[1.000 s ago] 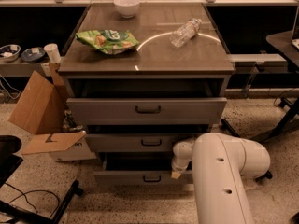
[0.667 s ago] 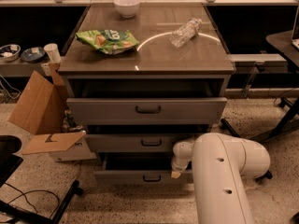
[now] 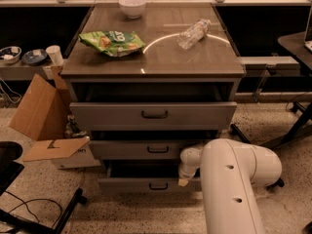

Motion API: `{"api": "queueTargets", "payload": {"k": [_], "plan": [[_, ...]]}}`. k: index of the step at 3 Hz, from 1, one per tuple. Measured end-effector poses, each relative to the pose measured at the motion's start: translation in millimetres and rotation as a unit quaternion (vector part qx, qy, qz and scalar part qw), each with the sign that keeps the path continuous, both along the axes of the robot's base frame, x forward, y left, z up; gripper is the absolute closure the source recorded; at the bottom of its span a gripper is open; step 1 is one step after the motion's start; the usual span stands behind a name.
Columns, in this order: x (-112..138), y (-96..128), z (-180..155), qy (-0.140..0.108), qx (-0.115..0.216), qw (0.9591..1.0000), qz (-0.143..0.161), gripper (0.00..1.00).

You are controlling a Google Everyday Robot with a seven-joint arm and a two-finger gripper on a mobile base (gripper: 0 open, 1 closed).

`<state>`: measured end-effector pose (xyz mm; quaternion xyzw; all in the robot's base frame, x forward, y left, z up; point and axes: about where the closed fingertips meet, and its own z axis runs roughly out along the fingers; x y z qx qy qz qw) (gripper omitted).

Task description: Open bottom drawer

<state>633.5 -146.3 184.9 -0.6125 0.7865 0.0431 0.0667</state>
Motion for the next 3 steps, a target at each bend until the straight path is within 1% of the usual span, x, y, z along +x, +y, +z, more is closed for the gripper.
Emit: {"api": "queueTargets", "payload": {"k": [1,2,3], "plan": [[0.0,0.0,0.0,0.0,0.0,1.0,0.0,0.12],[0.0,0.0,0.0,0.0,0.0,1.0,0.0,0.0],[-0.1,0.0,-0.1,0.0,0.0,1.0,0.0,0.0]]}}
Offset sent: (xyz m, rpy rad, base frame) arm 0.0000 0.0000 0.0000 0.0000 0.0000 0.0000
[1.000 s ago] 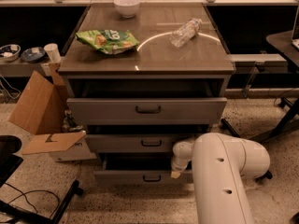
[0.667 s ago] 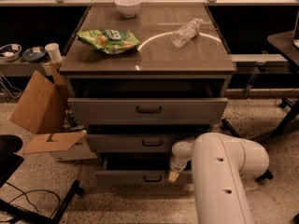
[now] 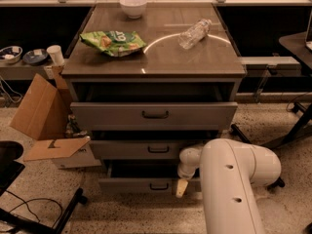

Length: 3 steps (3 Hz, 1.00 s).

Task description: Open bottom drawer

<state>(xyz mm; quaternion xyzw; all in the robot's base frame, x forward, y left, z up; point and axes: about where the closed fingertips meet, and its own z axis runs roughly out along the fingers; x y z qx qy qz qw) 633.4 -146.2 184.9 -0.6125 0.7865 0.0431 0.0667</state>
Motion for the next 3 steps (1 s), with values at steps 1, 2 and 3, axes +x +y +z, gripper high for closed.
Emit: {"api": "queueTargets", "payload": {"k": [1,2,3], "plan": [[-22,-4,-6,0.018,-0.011,0.9998,0.001,0.0],[-52,-27,5,0.032,-0.038,0.9987,-0.009,0.14],[-77,-36,42,0.032,-0.076,0.9965,-0.014,0.38]]}}
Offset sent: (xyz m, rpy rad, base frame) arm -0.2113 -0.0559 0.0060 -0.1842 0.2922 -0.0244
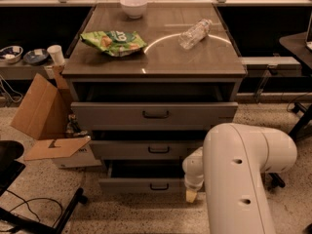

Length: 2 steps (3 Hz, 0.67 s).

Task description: Open bottom drawer

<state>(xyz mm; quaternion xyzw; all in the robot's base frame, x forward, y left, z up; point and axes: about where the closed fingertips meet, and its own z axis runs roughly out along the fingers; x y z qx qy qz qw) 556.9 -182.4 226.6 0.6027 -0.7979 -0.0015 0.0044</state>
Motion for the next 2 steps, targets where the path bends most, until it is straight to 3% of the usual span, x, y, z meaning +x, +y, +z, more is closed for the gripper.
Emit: {"api": "queueTargets", "payload": {"k": [1,2], "plan": [[-64,1,10,0.049,-0.03,0.9983,0.011,0.61],[-99,-4,7,0.076,-0.038,0.9962,0.017,0.66]]}}
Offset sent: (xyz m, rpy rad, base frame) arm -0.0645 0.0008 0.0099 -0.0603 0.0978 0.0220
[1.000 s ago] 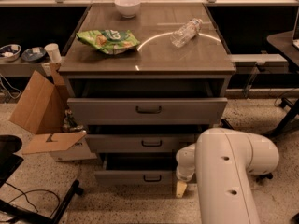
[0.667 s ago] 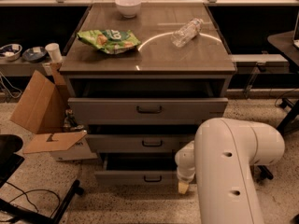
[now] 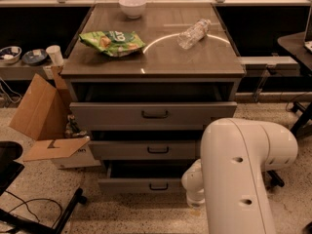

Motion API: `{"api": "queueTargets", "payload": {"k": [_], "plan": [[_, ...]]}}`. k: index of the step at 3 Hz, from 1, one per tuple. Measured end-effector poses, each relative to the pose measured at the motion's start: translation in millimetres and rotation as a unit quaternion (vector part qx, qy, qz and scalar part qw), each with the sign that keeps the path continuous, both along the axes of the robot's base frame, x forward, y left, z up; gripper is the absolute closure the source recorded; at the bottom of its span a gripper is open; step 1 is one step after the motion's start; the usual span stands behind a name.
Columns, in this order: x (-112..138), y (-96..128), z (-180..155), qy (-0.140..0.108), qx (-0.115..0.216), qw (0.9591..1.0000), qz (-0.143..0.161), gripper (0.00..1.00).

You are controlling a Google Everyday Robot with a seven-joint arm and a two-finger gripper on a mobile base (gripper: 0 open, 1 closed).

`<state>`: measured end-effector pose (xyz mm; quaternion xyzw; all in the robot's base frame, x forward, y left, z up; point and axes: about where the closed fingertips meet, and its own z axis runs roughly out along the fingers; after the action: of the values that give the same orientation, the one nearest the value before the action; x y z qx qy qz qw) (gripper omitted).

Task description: Open bottom drawer

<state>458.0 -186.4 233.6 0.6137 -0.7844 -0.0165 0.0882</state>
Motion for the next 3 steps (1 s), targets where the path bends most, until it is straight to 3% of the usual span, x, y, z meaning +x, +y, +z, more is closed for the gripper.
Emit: {"api": "queueTargets", "payload": {"k": [2,3], "plan": [[58,9,11,-0.086,0.019,0.9959,0.023,0.11],[79,10,-3,-0.103,0.036,0.9939,0.014,0.0]]}}
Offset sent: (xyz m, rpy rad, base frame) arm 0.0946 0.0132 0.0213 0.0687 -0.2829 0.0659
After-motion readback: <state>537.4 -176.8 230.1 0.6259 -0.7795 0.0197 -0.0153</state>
